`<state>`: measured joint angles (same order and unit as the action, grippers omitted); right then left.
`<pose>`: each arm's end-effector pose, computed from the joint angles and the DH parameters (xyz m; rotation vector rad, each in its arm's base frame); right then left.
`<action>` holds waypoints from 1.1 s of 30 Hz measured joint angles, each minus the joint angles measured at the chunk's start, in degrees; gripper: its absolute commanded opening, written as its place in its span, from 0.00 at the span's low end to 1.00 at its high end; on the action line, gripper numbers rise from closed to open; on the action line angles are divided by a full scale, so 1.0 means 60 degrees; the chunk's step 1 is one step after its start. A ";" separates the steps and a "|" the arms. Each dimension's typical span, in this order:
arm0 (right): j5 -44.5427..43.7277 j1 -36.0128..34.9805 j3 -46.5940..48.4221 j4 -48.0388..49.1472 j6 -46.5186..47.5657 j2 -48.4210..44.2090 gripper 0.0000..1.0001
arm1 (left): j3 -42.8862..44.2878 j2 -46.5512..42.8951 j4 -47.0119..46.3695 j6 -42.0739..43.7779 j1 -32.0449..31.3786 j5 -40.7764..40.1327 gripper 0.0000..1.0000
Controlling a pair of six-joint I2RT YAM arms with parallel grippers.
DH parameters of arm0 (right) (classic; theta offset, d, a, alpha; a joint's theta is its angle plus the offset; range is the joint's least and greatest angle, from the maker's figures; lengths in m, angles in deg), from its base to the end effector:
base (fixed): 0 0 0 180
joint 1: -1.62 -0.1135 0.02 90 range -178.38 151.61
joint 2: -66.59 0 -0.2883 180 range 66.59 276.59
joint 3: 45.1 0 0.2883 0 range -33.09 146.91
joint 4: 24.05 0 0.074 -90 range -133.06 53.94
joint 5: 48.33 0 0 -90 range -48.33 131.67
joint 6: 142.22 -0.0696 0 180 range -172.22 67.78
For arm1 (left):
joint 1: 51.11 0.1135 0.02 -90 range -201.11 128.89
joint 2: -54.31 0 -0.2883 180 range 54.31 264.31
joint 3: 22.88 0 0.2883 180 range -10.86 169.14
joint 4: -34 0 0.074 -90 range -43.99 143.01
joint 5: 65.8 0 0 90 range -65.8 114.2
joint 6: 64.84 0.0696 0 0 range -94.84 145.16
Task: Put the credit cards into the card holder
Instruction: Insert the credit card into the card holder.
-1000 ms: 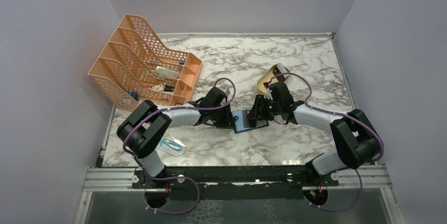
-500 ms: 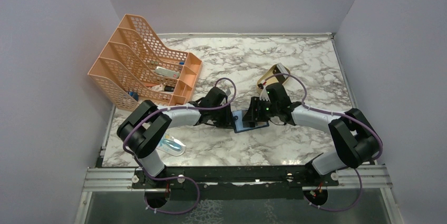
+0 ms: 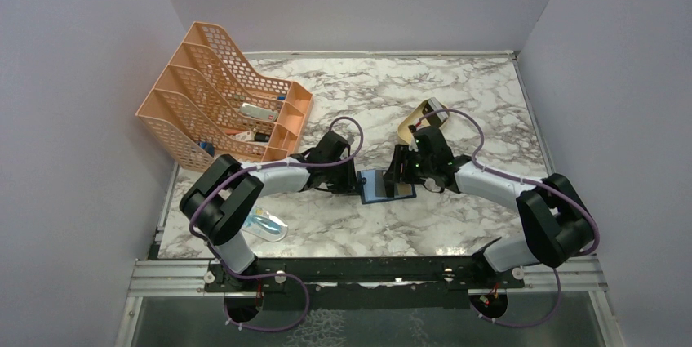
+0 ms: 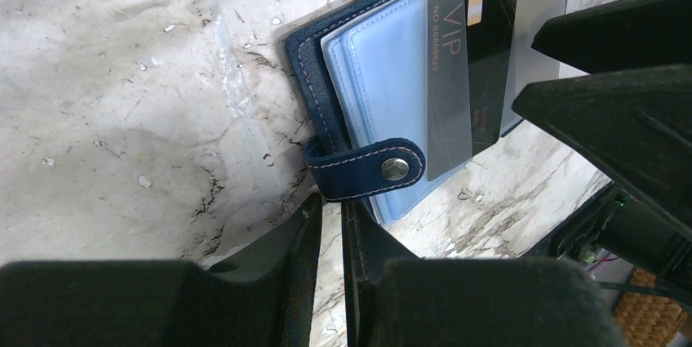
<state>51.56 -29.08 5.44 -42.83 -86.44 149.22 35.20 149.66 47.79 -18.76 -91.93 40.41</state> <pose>0.2667 0.1722 0.1357 -0.0001 2.5732 0.6784 0.2634 -0.2532 0.1164 0.0623 2.6780 -0.9189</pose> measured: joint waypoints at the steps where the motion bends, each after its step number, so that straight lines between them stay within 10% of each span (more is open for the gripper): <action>1: -0.0033 0.0000 0.0000 0.0036 0.0000 0.0076 0.52 | 0.0000 0.0000 0.0000 0.0000 0.0000 -0.0011 0.19; 33: 0.1606 -0.0499 -0.0251 0.1832 -0.1315 0.0816 0.50 | 0.0007 0.0044 -0.0073 0.0051 0.0000 -0.0011 0.19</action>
<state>61.20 -32.08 3.93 -31.83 -94.33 154.12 35.24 149.92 47.35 -18.46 -91.93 40.34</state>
